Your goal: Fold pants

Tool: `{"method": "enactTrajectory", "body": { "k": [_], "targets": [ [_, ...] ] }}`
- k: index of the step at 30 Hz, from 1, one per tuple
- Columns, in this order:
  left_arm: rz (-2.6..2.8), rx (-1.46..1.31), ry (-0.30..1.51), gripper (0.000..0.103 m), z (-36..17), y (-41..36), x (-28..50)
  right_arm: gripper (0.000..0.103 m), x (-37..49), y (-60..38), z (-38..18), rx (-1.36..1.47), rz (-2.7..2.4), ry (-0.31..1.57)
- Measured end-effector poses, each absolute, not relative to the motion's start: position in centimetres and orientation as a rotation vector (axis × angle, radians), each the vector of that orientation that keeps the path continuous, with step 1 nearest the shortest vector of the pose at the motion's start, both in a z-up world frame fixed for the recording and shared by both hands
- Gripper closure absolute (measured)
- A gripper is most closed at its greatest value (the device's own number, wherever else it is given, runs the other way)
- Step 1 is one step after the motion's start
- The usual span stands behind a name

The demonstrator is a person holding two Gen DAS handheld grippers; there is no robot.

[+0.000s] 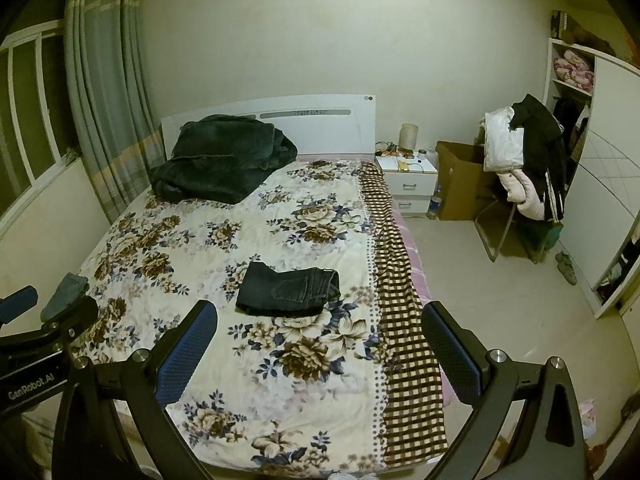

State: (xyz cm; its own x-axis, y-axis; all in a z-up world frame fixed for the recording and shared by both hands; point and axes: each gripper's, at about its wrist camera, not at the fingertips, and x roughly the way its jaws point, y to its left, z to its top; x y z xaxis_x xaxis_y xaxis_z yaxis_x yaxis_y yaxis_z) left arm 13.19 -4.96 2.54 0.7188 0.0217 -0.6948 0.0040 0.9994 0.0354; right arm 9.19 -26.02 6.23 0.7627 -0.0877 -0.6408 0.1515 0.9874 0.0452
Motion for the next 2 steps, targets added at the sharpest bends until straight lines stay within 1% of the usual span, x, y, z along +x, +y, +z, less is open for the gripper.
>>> {"method": "enactTrajectory", "body": {
  "k": [2],
  "targets": [
    [0.005,0.032,0.773,0.002,2.30,-4.87,12.96,0.000,9.16,-25.97,6.26,0.097,-0.131,0.692]
  ]
}}
